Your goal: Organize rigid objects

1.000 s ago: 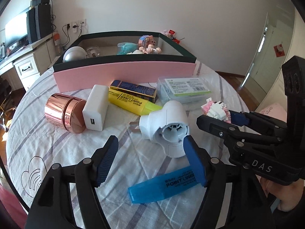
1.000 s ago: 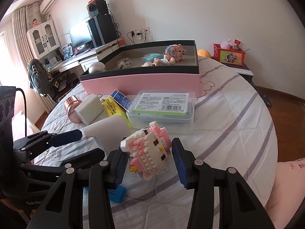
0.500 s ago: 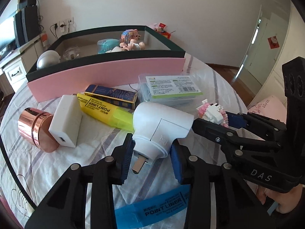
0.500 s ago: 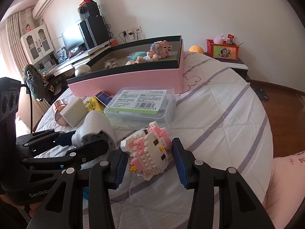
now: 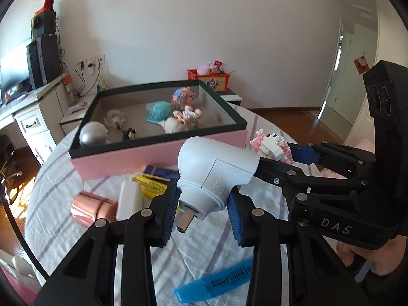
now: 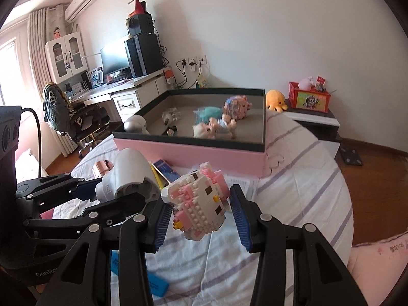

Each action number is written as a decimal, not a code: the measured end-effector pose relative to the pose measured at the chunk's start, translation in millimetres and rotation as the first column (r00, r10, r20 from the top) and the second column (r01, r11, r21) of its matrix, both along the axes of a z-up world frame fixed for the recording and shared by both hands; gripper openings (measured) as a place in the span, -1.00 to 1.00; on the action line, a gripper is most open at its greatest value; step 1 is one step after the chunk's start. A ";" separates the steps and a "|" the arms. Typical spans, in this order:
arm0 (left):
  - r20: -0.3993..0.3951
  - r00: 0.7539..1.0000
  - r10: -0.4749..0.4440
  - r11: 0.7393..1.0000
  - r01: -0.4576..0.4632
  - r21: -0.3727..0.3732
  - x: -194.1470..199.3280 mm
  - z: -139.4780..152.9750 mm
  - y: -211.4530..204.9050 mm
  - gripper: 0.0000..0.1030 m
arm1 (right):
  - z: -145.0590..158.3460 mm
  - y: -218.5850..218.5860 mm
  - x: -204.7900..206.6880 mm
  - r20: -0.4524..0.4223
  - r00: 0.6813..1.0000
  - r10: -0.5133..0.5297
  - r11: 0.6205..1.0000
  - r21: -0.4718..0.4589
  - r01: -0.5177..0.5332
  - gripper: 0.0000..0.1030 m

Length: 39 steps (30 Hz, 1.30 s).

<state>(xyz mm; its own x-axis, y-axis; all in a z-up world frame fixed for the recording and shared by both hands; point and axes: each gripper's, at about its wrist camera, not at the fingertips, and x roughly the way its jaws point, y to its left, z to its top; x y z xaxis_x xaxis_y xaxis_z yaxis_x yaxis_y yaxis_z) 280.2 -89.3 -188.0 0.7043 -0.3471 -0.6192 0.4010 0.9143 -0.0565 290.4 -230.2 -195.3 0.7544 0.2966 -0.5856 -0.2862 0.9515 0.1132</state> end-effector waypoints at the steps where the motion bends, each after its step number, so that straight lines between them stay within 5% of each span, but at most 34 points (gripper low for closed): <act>1: 0.023 1.000 0.007 1.000 -0.007 0.009 5.2 6.6 1.6 -0.28 | 6.8 2.8 5.5 0.016 1.000 0.004 1.000 -0.009 -0.004 -0.10; 8: 0.048 0.997 0.062 0.996 -0.065 0.054 79.7 26.1 3.4 -0.28 | 28.7 15.0 71.6 0.049 0.999 -0.021 0.997 -0.070 0.025 -0.10; 15: -0.054 0.991 0.126 0.987 -0.120 0.102 147.3 -5.1 10.8 -0.28 | 2.1 13.2 123.5 -0.023 0.997 -0.068 0.988 -0.139 0.064 -0.10; 21: -0.102 0.982 0.157 0.982 -0.145 0.119 166.0 -27.2 15.8 -0.28 | -21.7 4.7 137.7 -0.068 0.993 -0.093 0.987 -0.137 0.083 -0.10; 24: -0.098 0.980 0.170 0.980 -0.159 0.117 164.5 -28.1 16.1 -0.25 | -24.9 2.0 136.1 -0.070 0.992 -0.102 0.988 -0.123 0.093 -0.08; 26: -0.085 0.979 0.185 0.978 -0.176 0.110 158.5 -24.9 18.1 -0.04 | -21.7 1.2 131.8 -0.060 0.992 -0.112 0.988 -0.112 0.105 0.20; 28: -0.054 0.978 0.200 0.977 -0.194 0.092 149.5 -17.4 21.4 0.51 | -14.6 -0.2 122.4 -0.042 0.993 -0.110 0.990 -0.088 0.106 0.45; 29: -0.035 0.979 0.203 0.977 -0.200 0.077 143.1 -12.7 24.4 0.61 | -10.5 -0.3 118.0 -0.037 0.992 -0.118 0.990 -0.088 0.114 0.66; 33: 0.050 0.970 0.238 0.971 -0.239 0.025 103.6 11.4 36.6 0.97 | 17.3 0.6 78.5 0.034 0.991 -0.127 0.991 -0.042 0.128 0.66; 39: 0.192 0.939 0.286 0.958 -0.285 -0.031 23.1 50.1 49.9 1.00 | 57.2 13.1 2.9 0.152 0.978 -0.142 0.989 -0.011 0.146 0.73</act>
<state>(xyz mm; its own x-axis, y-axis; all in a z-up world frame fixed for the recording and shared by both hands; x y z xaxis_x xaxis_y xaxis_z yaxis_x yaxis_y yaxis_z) 303.3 -39.5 -137.9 0.8799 -0.1153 -0.4609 0.1264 0.9920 -0.0069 293.3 -217.2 -138.1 0.8683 0.1668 -0.4672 -0.1581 0.9857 0.0581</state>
